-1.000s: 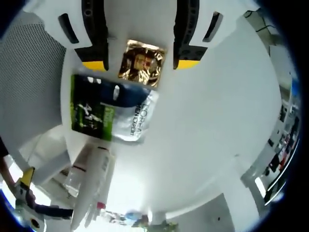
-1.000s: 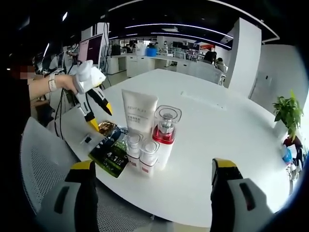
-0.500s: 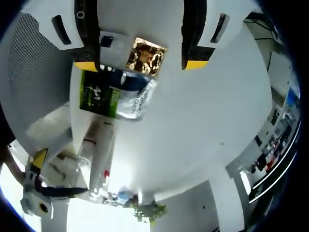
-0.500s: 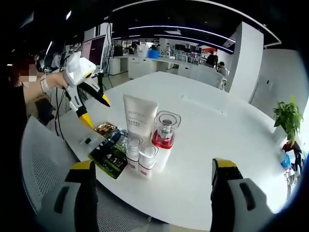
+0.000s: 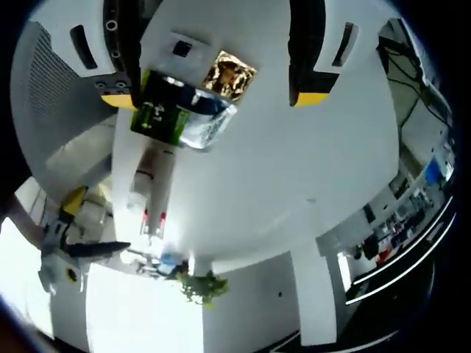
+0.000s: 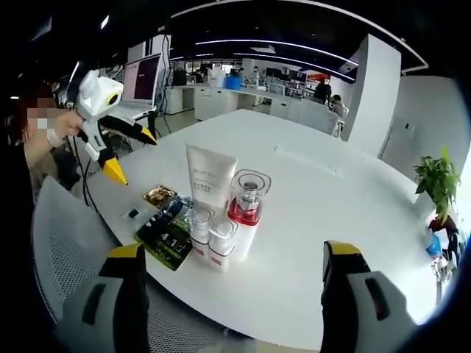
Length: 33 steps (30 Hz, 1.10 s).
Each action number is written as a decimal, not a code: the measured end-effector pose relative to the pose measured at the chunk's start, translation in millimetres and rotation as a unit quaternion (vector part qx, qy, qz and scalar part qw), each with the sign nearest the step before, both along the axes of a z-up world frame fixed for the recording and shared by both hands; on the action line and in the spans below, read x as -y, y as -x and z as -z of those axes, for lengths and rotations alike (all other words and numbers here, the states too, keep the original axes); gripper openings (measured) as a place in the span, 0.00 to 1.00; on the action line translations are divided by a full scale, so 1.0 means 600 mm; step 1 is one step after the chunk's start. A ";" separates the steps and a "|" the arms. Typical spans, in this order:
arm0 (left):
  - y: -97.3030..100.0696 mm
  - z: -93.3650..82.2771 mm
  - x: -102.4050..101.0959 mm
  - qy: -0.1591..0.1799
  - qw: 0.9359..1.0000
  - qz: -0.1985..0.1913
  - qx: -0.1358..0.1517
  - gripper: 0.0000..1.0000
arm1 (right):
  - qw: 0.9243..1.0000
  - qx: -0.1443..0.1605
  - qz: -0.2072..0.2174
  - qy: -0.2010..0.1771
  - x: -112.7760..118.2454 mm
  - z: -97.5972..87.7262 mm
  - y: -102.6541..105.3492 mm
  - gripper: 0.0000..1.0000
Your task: Arrange the skincare products in the storage area until every visible bottle or jar stands upright without overlapping.
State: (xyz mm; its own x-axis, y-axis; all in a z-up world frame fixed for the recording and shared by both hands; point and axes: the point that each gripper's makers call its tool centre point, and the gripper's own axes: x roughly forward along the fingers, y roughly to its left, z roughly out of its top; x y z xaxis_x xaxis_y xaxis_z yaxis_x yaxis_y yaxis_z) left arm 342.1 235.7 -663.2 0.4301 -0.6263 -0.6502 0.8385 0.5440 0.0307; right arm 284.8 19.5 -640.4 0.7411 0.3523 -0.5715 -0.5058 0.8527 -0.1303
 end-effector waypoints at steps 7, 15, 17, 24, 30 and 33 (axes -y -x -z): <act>0.015 -0.015 -0.019 0.018 0.999 -0.029 0.009 0.84 | 1.000 -0.002 -0.006 -0.006 -0.005 0.003 -0.001 1.00; 0.025 -0.033 -0.025 0.032 0.998 -0.038 0.024 0.91 | 1.000 -0.003 -0.007 -0.019 -0.009 0.003 -0.001 1.00; 0.031 -0.038 -0.025 0.039 0.998 -0.039 0.025 0.93 | 1.000 -0.003 -0.007 -0.015 -0.009 0.003 0.000 1.00; 0.046 -0.052 -0.037 0.052 0.997 -0.054 0.032 0.97 | 1.000 0.000 -0.008 -0.023 -0.012 -0.001 0.001 1.00; 0.055 -0.053 -0.041 0.059 0.995 -0.073 0.030 0.97 | 1.000 0.001 -0.015 -0.025 -0.021 -0.005 0.000 1.00; 0.059 -0.049 -0.043 0.056 0.995 -0.076 0.026 0.97 | 1.000 0.000 -0.018 -0.022 -0.025 -0.005 0.000 1.00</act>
State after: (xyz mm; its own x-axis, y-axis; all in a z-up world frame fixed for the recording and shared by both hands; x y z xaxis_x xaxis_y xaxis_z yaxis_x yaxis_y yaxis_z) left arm 306.9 261.7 -634.1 0.5565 -0.6185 -0.5547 0.7455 0.6665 0.0046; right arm 284.8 34.7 -637.5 0.7274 0.4032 -0.5553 -0.5358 0.8392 -0.0925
